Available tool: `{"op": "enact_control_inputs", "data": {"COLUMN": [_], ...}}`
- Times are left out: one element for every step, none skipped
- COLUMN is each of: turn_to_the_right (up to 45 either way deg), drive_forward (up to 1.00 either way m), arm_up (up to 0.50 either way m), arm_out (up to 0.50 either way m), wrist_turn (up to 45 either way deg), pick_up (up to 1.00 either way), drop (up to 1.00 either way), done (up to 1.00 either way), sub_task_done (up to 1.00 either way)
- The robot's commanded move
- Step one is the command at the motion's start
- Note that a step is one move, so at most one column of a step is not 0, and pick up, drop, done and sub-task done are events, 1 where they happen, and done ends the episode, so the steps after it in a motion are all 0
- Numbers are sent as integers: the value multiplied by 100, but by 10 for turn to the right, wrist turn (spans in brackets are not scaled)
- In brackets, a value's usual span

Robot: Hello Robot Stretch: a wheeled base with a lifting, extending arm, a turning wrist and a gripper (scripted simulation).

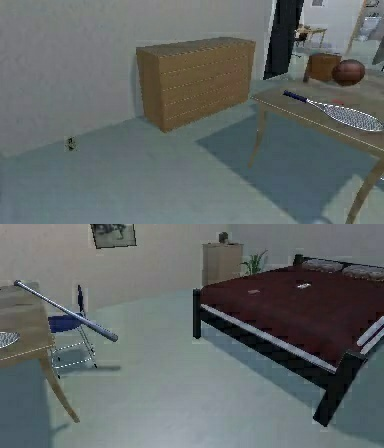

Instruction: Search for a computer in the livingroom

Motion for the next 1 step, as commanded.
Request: {"op": "enact_control_inputs", "data": {"turn_to_the_right": [0], "drive_forward": [100], "arm_up": [0], "arm_out": [0], "wrist_turn": [0], "pick_up": [0], "drop": [0], "done": [0], "sub_task_done": [0]}}
